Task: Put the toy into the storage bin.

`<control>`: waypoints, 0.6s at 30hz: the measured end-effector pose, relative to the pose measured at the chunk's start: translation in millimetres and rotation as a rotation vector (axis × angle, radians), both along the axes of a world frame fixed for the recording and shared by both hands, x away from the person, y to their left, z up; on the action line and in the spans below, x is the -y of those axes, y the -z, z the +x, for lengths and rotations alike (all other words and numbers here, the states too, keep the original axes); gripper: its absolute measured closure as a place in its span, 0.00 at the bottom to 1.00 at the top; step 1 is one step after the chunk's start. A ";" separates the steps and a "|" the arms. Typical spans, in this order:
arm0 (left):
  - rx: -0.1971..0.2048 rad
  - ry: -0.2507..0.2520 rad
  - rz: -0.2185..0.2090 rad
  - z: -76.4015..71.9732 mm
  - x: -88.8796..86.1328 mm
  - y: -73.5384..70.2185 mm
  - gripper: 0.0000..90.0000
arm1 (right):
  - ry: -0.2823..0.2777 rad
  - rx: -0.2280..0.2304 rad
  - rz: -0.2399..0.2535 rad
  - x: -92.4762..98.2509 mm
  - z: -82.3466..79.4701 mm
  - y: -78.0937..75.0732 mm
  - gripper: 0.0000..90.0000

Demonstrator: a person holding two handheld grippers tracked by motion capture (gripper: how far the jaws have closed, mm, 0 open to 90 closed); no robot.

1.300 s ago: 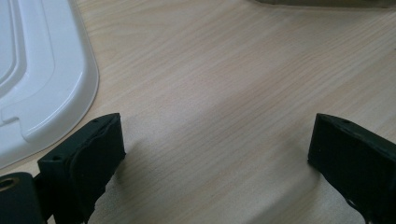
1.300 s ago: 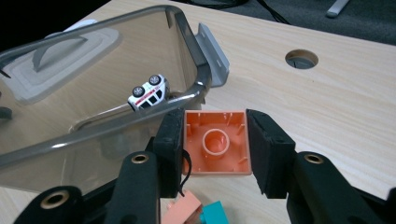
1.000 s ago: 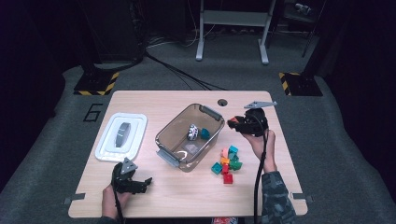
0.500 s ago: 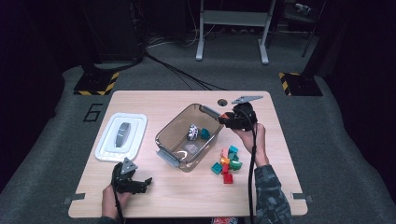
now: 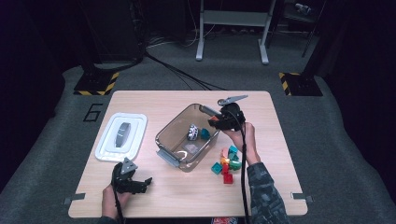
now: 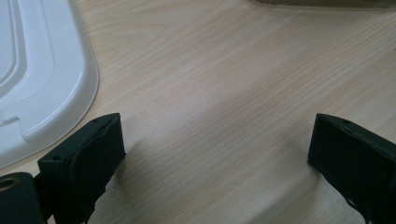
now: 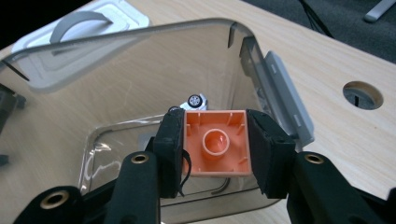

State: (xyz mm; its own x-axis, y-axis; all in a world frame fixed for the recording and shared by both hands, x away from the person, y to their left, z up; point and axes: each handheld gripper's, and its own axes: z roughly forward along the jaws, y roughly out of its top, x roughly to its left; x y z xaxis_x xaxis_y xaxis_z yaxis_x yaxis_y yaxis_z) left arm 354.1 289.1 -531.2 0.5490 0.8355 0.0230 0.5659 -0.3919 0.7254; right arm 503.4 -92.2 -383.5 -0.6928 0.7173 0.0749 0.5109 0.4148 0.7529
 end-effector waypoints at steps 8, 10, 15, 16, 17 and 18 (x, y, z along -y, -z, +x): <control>-0.002 -0.001 -0.001 0.2 -0.1 0.0 0.04 | -0.007 -0.016 -0.023 -2.1 0.5 7.5 0.65; -0.002 0.000 -0.001 0.2 -0.2 0.0 0.04 | 0.002 -0.026 -0.023 -1.5 -0.6 7.1 0.65; -0.002 0.000 -0.001 0.2 -0.1 0.0 0.04 | -0.006 -0.027 -0.025 -0.1 -2.8 8.9 0.65; -0.002 0.000 -0.001 0.2 -0.1 0.0 0.04 | 0.000 -0.029 -0.021 -0.5 -3.6 9.2 0.64; -0.002 0.000 0.000 0.1 -0.1 0.0 0.04 | -0.004 -0.024 -0.022 -0.4 -3.5 9.6 0.64; -0.002 0.000 -0.001 0.1 -0.1 0.0 0.04 | -0.004 -0.025 -0.023 -0.6 -3.5 9.6 0.64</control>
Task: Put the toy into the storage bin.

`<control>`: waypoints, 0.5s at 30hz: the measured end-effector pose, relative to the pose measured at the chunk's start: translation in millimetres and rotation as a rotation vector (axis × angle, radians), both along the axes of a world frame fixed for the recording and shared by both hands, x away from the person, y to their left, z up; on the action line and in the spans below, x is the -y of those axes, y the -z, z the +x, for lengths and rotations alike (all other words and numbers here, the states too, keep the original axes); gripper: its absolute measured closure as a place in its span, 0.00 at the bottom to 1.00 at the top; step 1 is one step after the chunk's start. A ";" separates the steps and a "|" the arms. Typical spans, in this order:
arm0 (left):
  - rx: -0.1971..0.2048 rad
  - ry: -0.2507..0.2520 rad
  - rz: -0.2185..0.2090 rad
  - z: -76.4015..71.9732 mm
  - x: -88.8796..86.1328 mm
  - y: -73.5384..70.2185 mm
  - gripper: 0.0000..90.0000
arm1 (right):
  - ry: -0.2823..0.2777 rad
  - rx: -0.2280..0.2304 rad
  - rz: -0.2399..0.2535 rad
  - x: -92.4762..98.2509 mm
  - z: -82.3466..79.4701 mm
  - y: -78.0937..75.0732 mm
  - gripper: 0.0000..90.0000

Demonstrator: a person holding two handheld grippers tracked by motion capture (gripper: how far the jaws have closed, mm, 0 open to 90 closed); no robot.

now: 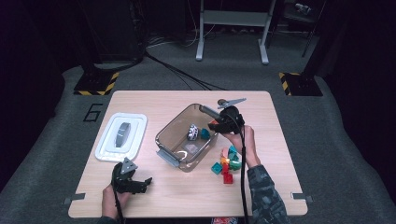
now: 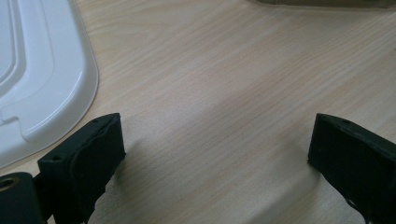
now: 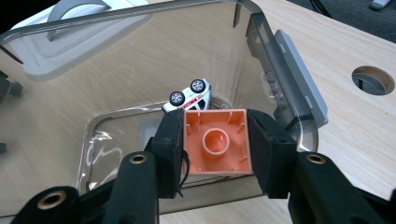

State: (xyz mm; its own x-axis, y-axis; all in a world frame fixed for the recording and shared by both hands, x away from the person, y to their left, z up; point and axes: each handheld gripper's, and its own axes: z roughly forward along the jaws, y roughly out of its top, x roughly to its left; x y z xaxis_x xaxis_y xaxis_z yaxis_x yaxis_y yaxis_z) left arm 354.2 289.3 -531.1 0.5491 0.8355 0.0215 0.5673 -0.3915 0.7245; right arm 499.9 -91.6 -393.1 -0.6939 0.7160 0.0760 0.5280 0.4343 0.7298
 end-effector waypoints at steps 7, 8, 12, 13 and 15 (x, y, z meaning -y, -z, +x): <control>0.001 0.000 0.000 -0.1 0.1 0.0 0.04 | -0.005 0.004 0.006 3.5 -4.1 -2.5 0.50; 0.000 0.000 0.000 0.0 0.0 0.0 0.04 | 0.007 0.003 0.016 4.2 -6.4 -3.3 0.47; 0.002 0.000 0.001 -0.2 0.1 0.0 0.04 | 0.013 0.020 0.040 12.2 -13.6 -7.5 0.37; 0.002 0.000 0.001 -0.2 0.1 0.0 0.04 | 0.021 0.017 0.048 14.5 -16.2 -8.6 0.34; 0.002 0.000 0.001 -0.3 0.2 0.0 0.04 | 0.031 0.029 0.060 20.4 -20.2 -9.7 0.28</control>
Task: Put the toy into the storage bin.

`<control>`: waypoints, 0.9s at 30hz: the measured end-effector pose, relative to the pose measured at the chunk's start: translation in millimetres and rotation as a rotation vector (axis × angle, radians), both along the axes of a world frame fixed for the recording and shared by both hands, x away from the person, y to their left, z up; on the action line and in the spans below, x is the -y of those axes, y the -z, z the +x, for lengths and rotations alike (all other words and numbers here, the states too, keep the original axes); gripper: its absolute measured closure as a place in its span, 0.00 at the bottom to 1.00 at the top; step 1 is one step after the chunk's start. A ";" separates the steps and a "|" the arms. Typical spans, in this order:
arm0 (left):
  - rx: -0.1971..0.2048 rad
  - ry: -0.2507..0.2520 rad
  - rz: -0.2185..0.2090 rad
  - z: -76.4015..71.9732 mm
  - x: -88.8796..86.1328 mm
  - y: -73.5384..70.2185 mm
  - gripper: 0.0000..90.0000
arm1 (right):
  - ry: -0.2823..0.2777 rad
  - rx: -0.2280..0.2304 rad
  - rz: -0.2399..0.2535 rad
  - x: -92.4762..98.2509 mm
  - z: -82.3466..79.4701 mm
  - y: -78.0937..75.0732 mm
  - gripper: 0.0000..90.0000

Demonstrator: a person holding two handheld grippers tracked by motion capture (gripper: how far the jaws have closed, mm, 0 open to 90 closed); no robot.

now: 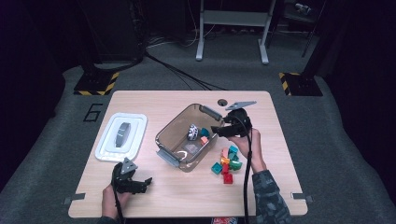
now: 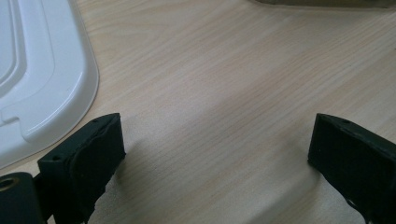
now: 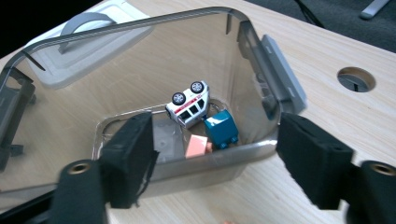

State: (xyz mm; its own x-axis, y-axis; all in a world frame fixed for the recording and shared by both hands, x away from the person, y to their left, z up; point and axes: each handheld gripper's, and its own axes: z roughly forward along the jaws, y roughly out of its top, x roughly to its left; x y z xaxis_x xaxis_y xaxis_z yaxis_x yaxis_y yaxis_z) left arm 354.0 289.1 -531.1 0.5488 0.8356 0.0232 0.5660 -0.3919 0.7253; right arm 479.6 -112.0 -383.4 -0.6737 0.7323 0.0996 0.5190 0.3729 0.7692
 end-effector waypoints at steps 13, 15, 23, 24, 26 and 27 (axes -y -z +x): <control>0.002 0.002 0.005 0.3 -0.3 -0.1 0.04 | 0.078 -0.015 -0.024 39.2 -25.6 19.9 0.12; 0.002 0.002 0.005 0.3 -0.4 -0.1 0.04 | 0.088 -0.030 -0.035 44.7 -26.4 28.4 0.09; 0.001 0.002 0.005 0.4 -0.4 -0.1 0.04 | 0.117 -0.091 -0.059 55.1 -21.3 61.4 0.04; 0.002 0.002 0.005 0.4 -0.4 -0.1 0.04 | 0.116 -0.090 -0.065 56.0 -19.3 65.7 0.03; 0.002 0.003 0.005 0.3 -0.4 -0.1 0.04 | 0.117 -0.122 -0.074 57.1 -15.5 73.2 0.00; 0.002 0.003 0.005 0.3 -0.4 -0.1 0.04 | 0.115 -0.128 -0.080 57.7 -13.6 76.9 0.00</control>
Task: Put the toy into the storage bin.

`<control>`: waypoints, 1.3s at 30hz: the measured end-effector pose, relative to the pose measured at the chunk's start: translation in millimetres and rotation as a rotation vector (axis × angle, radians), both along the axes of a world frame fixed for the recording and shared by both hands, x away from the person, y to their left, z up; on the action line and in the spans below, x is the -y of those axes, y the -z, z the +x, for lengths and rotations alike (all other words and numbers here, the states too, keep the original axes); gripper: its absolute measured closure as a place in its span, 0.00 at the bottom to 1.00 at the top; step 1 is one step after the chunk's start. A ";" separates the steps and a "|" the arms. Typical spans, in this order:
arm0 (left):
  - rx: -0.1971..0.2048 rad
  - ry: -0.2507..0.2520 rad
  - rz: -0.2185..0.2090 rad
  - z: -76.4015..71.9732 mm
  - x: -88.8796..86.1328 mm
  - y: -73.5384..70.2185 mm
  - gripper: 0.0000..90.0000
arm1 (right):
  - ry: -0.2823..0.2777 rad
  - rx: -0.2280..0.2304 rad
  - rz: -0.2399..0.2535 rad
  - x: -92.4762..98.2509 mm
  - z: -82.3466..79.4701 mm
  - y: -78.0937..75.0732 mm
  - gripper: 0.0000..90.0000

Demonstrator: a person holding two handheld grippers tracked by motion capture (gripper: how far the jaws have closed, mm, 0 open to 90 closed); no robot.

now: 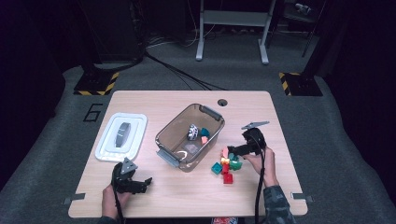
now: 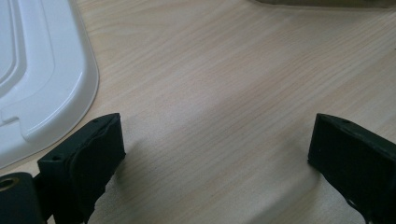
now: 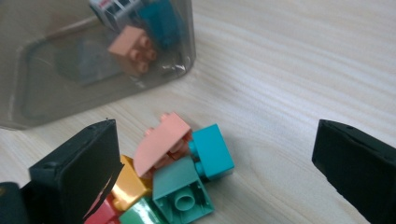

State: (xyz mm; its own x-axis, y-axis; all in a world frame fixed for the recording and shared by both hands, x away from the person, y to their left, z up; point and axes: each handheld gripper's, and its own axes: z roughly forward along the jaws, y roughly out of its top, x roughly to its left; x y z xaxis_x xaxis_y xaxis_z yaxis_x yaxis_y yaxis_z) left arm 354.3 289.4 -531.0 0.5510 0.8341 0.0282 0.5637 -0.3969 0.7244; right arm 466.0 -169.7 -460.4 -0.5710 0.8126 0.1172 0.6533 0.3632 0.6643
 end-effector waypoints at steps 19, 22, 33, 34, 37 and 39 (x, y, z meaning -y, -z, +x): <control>0.001 0.000 0.001 -0.1 0.0 -0.1 0.04 | -0.038 -0.038 -0.092 -11.1 6.3 19.4 0.59; 0.002 0.001 0.002 -0.1 0.0 0.0 0.04 | -0.038 -0.044 -0.103 -11.8 5.9 21.2 0.65; 0.002 0.001 0.001 -0.1 0.0 0.0 0.04 | -0.024 -0.037 -0.136 -14.2 5.1 24.3 0.75; 0.001 0.001 0.001 -0.1 0.0 0.0 0.04 | -0.011 -0.030 -0.129 -14.5 4.8 24.1 0.75; 0.001 0.001 0.001 -0.1 0.0 0.0 0.04 | -0.016 -0.023 -0.117 -11.6 4.7 21.6 0.75; 0.001 0.000 0.001 -0.1 0.0 0.0 0.04 | -0.008 -0.022 -0.099 -10.0 4.3 18.8 0.76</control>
